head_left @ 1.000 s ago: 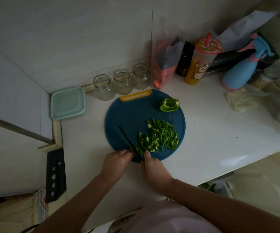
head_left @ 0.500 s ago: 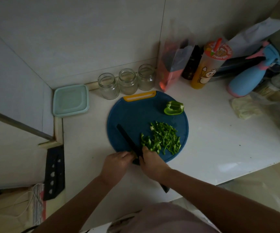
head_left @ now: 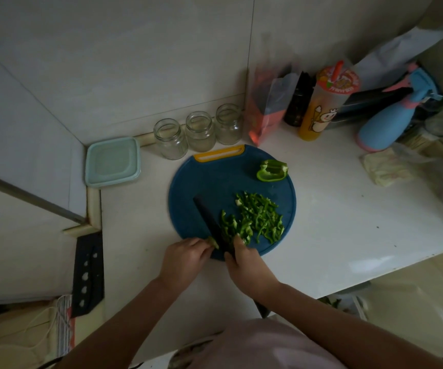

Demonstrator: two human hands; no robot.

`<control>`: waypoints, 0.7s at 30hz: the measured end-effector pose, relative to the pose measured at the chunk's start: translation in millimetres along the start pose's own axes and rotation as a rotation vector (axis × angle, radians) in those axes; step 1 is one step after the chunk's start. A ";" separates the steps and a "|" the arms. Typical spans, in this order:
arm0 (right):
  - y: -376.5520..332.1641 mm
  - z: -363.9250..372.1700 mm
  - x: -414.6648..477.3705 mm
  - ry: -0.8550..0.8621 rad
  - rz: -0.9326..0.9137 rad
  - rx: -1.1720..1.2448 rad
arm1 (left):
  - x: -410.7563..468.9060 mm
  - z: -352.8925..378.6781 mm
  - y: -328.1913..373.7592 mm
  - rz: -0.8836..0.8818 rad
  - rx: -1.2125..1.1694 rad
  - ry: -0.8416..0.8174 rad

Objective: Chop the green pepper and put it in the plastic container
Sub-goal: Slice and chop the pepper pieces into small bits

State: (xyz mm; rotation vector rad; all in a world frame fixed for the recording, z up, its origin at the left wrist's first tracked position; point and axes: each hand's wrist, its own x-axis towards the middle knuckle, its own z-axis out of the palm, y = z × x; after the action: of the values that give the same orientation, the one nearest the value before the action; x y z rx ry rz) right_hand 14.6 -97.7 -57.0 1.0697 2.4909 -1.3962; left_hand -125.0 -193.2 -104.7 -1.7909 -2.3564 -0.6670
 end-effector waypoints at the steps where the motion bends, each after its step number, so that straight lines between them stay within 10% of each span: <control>1: 0.3 1.3 -2.8 0.004 -0.006 0.016 | 0.6 -0.3 0.1 -0.006 0.007 -0.007; 21: 0.0 11.8 -4.5 0.014 0.087 0.051 | -1.8 -0.7 -5.0 0.071 0.063 -0.035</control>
State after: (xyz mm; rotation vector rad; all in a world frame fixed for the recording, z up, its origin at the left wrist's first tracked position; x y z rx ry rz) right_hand 15.2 -109.3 -62.1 1.1860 2.3995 -1.4399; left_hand -129.2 -196.1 -106.1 -1.8649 -2.2957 -0.5509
